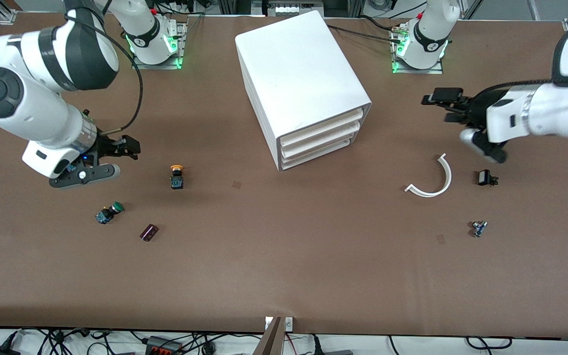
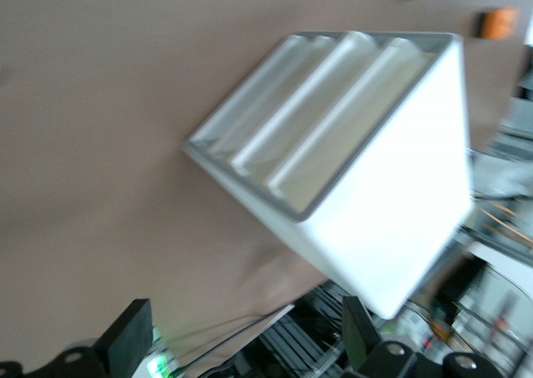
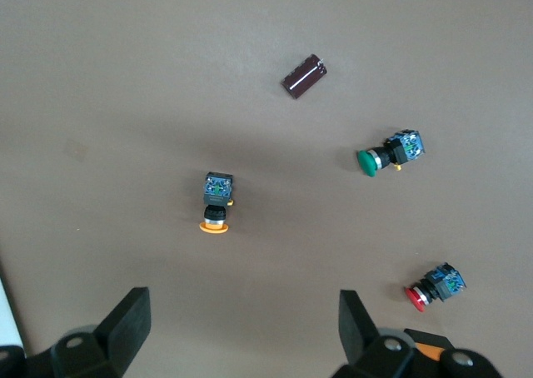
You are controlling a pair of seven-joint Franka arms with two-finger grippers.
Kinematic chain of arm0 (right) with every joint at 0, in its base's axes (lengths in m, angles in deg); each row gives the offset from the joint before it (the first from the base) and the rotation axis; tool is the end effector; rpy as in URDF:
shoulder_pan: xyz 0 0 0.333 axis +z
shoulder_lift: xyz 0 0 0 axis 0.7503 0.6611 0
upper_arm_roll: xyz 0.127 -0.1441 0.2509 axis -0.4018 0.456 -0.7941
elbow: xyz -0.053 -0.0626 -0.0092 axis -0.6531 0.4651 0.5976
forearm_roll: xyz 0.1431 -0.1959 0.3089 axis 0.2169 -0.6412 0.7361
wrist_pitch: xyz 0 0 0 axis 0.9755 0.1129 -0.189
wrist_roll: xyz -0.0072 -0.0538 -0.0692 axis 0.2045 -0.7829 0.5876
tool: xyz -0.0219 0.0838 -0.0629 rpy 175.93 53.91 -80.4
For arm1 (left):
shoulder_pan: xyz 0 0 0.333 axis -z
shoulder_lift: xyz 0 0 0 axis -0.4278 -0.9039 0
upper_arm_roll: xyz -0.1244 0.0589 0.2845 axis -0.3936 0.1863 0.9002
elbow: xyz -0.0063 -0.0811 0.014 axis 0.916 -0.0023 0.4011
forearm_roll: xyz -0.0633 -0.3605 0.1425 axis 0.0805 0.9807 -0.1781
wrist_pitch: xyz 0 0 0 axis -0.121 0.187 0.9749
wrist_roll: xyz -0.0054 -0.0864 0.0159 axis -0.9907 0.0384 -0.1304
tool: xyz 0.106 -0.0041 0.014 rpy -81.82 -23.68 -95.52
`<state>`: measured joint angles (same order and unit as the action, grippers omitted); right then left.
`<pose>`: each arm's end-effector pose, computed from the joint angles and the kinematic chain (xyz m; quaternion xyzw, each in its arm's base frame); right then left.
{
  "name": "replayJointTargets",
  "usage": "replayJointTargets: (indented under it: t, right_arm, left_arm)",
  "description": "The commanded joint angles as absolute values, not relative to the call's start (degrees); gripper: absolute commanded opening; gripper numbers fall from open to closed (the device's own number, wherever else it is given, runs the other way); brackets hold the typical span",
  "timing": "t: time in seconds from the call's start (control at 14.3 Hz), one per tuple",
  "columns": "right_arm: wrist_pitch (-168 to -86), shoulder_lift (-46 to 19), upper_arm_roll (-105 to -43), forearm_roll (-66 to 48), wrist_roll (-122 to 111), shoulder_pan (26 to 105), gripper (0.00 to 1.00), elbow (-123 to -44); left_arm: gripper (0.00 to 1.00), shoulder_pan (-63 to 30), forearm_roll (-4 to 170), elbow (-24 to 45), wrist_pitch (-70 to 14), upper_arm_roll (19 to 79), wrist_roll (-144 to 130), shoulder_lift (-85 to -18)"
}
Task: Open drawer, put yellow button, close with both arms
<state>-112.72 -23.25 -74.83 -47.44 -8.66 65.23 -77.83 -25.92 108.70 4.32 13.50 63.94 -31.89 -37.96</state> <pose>0.6099 0.1308 0.4671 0.9903 0.1245 -0.0539 0.0290 0.5632 -0.0944 0.4843 0.9036 -0.1650 -0.2059 0.3375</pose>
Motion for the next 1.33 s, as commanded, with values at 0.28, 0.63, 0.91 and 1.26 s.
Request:
replayJointTargets:
  t: [0.28,0.63,0.91,1.26]
  right_arm:
    - [-116.6,-14.9,-74.6,-46.9,-13.2,66.8,1.0,-78.1]
    - [-124.2,-14.8,-74.7,-44.7,-14.1,66.7,1.0,-86.4]
    - [-130.4,-14.0,-74.7,-44.4,-14.7,68.0,1.0,-92.3]
    - [-130.5,-12.1,-74.8,-44.3,-16.0,69.3,1.0,-93.9]
  left_arm:
    - [1.0,-24.1,130.5,4.9,5.7,63.4,-51.3,-55.3]
    - [1.0,-24.0,140.3,15.5,4.6,61.3,-62.8,-55.7]
    - [0.82,-23.9,142.8,16.9,4.5,59.5,-67.6,-57.5]
    - [0.59,-23.9,144.3,18.0,4.4,57.8,-67.6,-59.7]
